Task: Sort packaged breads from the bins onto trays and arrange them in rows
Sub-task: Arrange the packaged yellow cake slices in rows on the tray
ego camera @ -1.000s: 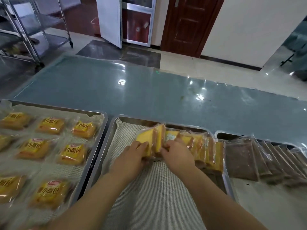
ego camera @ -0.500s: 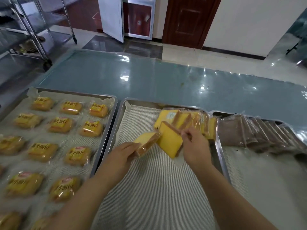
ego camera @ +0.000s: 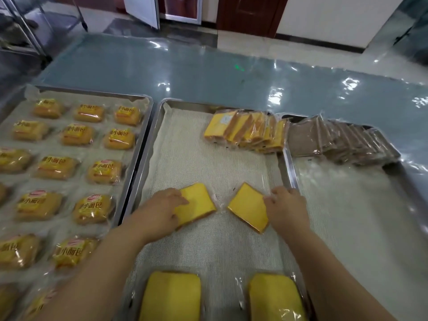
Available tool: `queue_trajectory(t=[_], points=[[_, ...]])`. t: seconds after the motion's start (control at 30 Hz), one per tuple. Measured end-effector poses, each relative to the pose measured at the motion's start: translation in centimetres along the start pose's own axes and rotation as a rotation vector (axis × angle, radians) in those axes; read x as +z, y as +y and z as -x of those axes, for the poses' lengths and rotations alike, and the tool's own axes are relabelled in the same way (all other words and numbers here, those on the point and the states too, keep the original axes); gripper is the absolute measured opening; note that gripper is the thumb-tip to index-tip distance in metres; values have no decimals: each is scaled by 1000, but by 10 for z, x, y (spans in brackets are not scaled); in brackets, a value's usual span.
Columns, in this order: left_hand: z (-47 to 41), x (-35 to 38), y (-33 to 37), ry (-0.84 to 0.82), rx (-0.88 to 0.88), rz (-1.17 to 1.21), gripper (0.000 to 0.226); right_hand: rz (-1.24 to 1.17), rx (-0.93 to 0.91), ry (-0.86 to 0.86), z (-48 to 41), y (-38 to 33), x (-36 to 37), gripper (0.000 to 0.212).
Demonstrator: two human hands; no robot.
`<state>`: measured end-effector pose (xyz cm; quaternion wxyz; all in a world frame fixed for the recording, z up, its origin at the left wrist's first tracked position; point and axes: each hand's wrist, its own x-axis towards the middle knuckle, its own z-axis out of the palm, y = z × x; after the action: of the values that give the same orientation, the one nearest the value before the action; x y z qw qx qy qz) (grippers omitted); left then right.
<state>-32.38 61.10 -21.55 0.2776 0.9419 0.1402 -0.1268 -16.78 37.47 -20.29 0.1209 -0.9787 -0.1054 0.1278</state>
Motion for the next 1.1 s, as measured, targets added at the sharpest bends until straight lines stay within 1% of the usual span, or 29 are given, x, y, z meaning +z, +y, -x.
queue_trajectory(t=[0.07,0.13,0.2,0.27,0.33,0.43,0.53,0.6,0.7,0.87,0.97,1.1], points=[[-5,3,8,19,-41,-27,69,44,-69,-91,4,-5,0,56],[-13,9,15,-7,-89,-113,89,49,-143,-222,6,-12,5,75],[-19,12,19,4,-102,-195,92,133,-201,-274,7,-15,11,87],[-21,11,21,7,-109,-227,88,225,-231,-266,6,-14,15,88],[-20,6,22,-15,-104,-199,88,252,-250,-257,5,-12,15,86],[-11,-2,24,-60,-29,-171,93,184,-291,-276,5,-8,9,88],[4,-7,24,-121,19,-155,91,111,-347,-339,10,2,3,93],[13,-4,20,-123,34,-170,89,137,-430,-352,13,10,6,95],[25,4,15,-113,61,-164,83,142,-488,-374,22,20,11,99],[39,13,10,-115,29,-160,93,152,-565,-345,37,25,10,90],[46,15,10,-86,24,-154,89,183,-581,-349,44,24,6,83],[50,15,13,-83,0,-173,90,270,-594,-335,46,24,8,87]])
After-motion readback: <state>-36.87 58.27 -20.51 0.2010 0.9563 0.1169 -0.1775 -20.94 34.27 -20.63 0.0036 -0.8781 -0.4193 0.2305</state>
